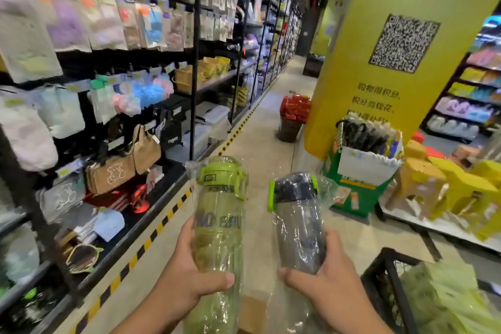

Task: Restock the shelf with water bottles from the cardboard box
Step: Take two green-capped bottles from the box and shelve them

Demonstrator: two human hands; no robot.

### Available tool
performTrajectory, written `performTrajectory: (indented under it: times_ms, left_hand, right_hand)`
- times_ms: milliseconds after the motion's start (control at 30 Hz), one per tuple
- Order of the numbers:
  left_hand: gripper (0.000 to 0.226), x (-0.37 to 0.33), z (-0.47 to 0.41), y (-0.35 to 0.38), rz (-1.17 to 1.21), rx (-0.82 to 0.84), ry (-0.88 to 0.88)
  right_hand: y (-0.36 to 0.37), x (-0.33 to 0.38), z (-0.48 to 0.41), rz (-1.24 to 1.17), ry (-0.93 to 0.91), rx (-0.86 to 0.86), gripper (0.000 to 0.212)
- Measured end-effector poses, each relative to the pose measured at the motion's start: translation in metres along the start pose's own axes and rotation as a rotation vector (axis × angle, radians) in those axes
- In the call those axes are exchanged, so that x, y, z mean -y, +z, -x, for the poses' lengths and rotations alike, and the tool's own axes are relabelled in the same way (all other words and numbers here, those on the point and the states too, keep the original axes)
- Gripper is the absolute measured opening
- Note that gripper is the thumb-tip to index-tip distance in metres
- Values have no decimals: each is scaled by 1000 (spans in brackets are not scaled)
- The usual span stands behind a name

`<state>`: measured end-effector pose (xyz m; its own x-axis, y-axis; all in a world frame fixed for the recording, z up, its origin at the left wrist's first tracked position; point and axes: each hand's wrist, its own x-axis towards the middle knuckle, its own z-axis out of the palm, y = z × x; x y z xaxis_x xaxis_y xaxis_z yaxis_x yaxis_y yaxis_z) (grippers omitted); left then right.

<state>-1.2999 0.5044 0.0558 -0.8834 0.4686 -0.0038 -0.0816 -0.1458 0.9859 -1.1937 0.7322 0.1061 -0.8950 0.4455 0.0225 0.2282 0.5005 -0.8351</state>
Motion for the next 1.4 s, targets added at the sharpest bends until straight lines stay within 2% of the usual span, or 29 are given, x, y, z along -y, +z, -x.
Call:
performTrajectory:
  times_ms: [100,200,367,533,600,700,767,867,1000,1300,1400]
  left_hand:
    - [128,-13,39,7,-12,-43,42]
    - [123,-39,75,5,-55,-112,112]
    - [119,-78,127,-32,-109,-288,187]
    - [113,-116,174,-86,-127,-499,268]
    - [118,-129,196,-111,-137,-550,286]
    - [138,-144,228,-156,-216,-625,278]
    - [140,-153,251,-192,-234,-681,293]
    - [144,-170,284,-251,-301,-741,316]
    - [137,-196,321,-334,-408,-817,348]
    - [136,-260,355,-471,-496,-883,421]
    - [127,-278,356,-504,-505,-934,436]
  right_hand:
    - [-19,3,10,-21,-68,106,95]
    - [-18,24,11,-17,-132,161,101]
    - [21,87,11,-55,-339,181,76]
    - [81,158,23,-165,-467,240,78]
    - [110,183,29,-201,-511,277,84]
    - [158,222,39,-211,-554,348,99]
    - [191,251,49,-227,-545,382,115]
    - [243,296,67,-229,-588,413,122]
    - [312,360,97,-256,-672,446,137]
    - [444,473,136,-415,-770,533,121]
    - [477,502,136,-432,-815,560,114]
